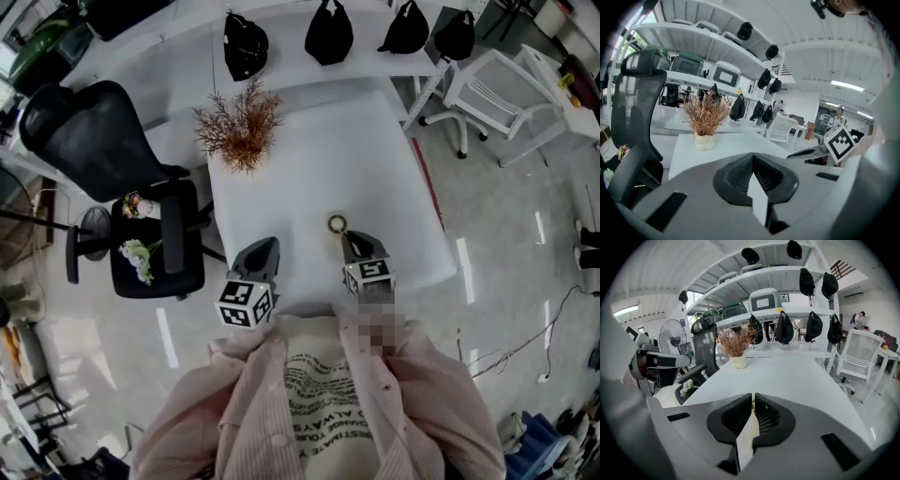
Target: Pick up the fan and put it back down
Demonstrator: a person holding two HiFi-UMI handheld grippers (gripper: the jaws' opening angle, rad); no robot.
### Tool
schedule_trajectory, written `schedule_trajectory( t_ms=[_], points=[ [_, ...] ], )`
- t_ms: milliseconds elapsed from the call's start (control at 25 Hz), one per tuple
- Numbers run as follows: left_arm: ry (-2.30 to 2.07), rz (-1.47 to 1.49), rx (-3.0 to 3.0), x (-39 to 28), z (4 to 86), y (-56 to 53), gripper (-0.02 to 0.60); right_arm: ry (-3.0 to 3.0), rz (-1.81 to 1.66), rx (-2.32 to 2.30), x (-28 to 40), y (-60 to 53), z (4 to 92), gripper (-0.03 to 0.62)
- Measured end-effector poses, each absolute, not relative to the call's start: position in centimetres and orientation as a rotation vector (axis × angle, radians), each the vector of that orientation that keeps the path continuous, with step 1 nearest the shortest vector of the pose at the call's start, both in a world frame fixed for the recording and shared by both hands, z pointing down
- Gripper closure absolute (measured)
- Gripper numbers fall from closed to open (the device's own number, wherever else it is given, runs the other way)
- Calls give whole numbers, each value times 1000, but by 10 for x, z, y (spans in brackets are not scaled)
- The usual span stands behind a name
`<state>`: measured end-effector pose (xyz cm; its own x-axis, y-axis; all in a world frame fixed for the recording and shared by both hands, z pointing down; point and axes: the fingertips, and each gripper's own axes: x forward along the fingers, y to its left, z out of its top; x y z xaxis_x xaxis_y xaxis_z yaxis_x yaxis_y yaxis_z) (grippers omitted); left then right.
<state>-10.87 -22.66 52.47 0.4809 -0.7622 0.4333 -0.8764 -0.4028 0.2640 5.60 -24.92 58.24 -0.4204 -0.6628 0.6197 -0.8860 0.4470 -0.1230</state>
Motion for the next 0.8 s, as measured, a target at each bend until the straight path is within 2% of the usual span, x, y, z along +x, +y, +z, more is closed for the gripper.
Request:
schedule_trajectory(
  t_ms=[200,800],
  points=[
    [-1378,314,2352,-108,499,-222,580,-2267,588,1344,56,-247,553,592],
    [-1522,89,2425,-122,425,-218,580,-2622,514,1458,53,-248,439,594]
  ],
)
